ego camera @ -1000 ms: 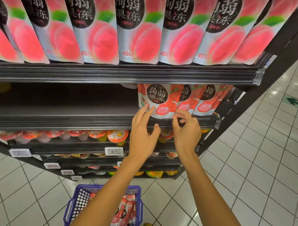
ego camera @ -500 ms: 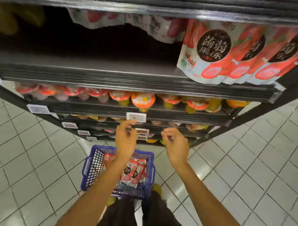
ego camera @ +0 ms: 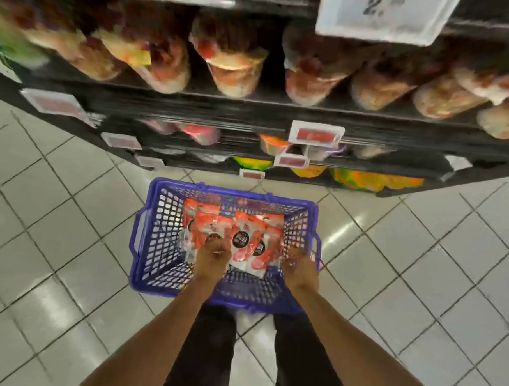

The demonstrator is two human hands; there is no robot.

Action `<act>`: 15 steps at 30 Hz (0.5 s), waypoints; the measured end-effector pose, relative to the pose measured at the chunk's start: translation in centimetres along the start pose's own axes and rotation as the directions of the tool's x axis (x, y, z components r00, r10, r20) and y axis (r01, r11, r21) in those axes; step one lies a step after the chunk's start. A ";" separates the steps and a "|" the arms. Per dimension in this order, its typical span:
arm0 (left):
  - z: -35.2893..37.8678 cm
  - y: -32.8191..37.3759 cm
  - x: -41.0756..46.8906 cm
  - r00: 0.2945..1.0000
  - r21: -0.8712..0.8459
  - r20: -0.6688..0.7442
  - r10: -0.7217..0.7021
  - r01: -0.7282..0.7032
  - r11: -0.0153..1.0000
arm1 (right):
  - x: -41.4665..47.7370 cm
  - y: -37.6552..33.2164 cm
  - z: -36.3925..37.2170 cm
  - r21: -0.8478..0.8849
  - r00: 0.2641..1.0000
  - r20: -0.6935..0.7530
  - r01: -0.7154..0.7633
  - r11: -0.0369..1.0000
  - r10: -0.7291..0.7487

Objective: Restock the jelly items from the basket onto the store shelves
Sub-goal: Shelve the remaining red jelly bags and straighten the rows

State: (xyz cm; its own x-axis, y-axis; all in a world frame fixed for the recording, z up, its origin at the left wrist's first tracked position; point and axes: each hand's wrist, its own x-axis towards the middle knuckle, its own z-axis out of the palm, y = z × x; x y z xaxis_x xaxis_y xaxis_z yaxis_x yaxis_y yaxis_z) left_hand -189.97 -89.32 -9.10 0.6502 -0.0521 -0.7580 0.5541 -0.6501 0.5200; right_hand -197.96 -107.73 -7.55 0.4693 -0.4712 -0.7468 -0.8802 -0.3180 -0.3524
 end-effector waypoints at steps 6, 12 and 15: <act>5.5 -9.7 9.7 0.991 0.003 0.048 -0.123 0.123 0.992 | 9.6 4.3 8.6 -0.032 0.983 0.122 -0.137 0.990 0.140; 10.3 -13.4 16.4 0.990 0.062 0.095 -0.105 0.099 0.993 | 16.5 6.8 15.4 -0.115 0.973 0.119 -0.184 0.976 0.197; 11.8 -13.8 18.7 0.996 0.169 0.070 -0.057 0.044 0.985 | 18.0 7.3 17.4 -0.109 0.966 0.073 -0.240 0.964 0.249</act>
State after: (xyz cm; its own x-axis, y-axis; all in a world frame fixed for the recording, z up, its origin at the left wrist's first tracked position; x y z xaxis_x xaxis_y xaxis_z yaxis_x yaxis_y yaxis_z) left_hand -191.57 -90.31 -35.09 0.5796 -0.0684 -0.8120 0.4866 -0.7702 0.4122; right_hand -197.18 -104.21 -33.35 0.2289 -0.4744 -0.8500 -0.9539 -0.2835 -0.0987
